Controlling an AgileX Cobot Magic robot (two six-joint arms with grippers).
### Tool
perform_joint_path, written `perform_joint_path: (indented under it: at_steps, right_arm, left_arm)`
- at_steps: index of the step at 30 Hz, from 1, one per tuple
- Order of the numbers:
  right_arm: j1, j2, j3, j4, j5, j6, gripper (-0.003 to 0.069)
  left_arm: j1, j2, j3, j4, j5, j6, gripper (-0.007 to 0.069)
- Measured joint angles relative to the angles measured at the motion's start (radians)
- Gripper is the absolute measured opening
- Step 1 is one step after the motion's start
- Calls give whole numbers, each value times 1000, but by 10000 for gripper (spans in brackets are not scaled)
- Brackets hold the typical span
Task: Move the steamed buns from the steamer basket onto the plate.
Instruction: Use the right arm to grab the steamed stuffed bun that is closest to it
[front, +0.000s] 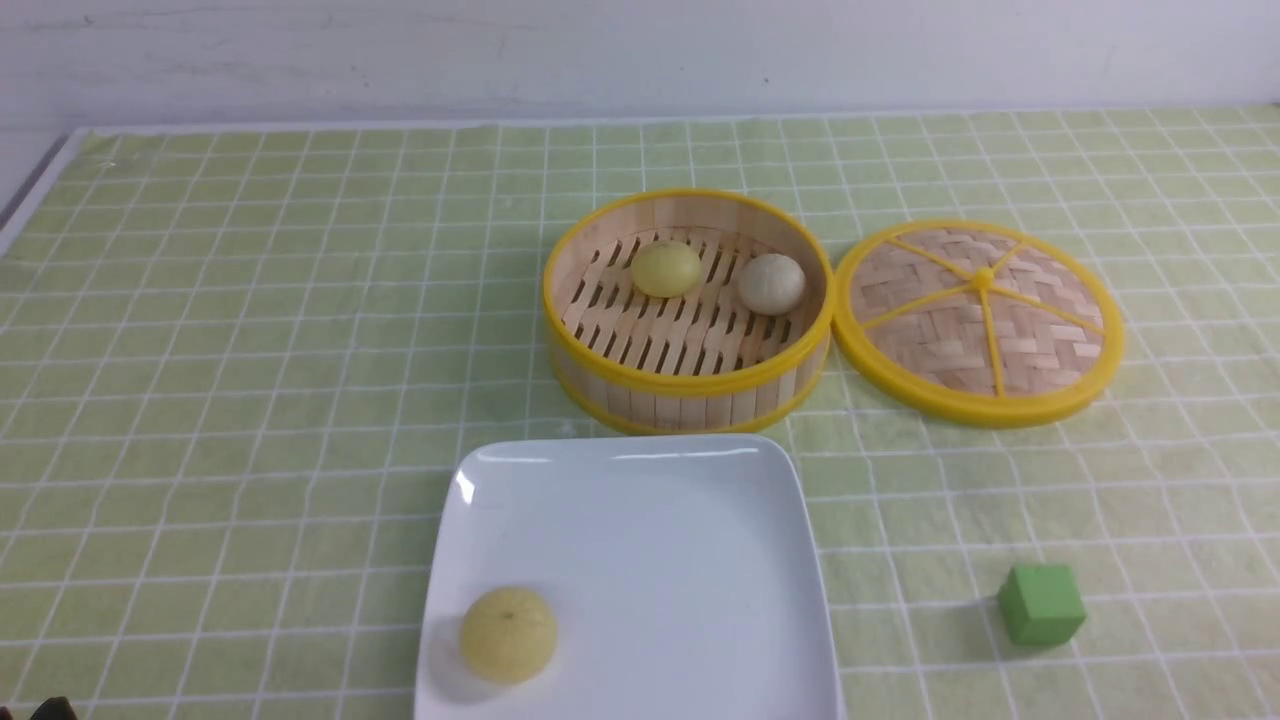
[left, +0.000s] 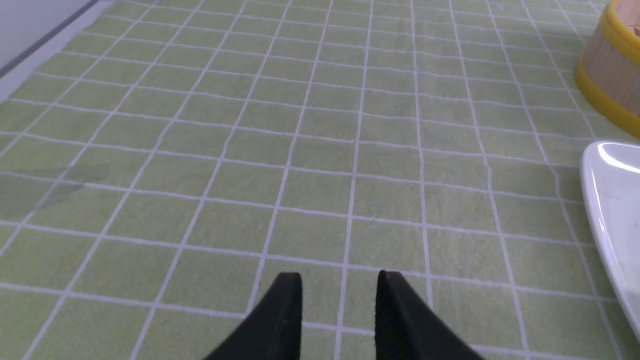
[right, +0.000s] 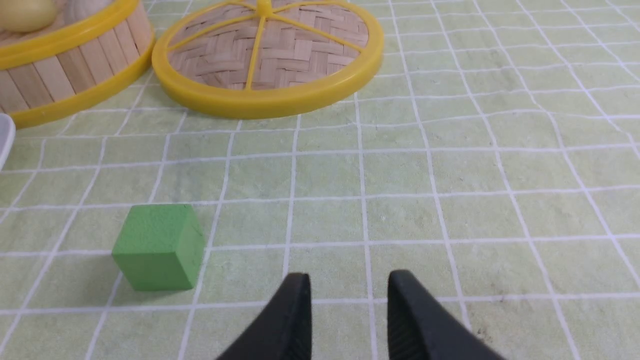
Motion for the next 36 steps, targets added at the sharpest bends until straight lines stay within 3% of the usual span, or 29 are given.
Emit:
perform_joint_path:
  at_steps: [17, 25, 27, 28, 29, 30, 32, 36]
  right_arm:
    - [0, 0, 0, -4, 0, 0, 241]
    - [0, 0, 0, -25, -4, 19, 241]
    - [0, 0, 1, 45, -13, 78, 241]
    - [0, 0, 4, 173, -25, 161, 241]
    - [0, 0, 4, 188, -25, 172, 241]
    - [0, 0, 5, 290, -26, 245, 241]
    - [0, 0, 5, 413, -26, 334, 241]
    - [0, 0, 5, 550, -29, 389, 241]
  left_arm:
    - [0, 0, 0, 5, 0, 0, 241]
    - [0, 0, 0, 107, 7, -19, 241]
    - [0, 0, 0, 20, 2, -106, 241]
    - [0, 0, 0, -135, -4, -240, 241]
    - [0, 0, 0, -157, -4, -240, 241]
    - [0, 0, 0, -303, -4, -365, 241]
    - [0, 0, 0, -462, 3, -514, 241]
    - [0, 0, 1, -614, 10, -654, 241]
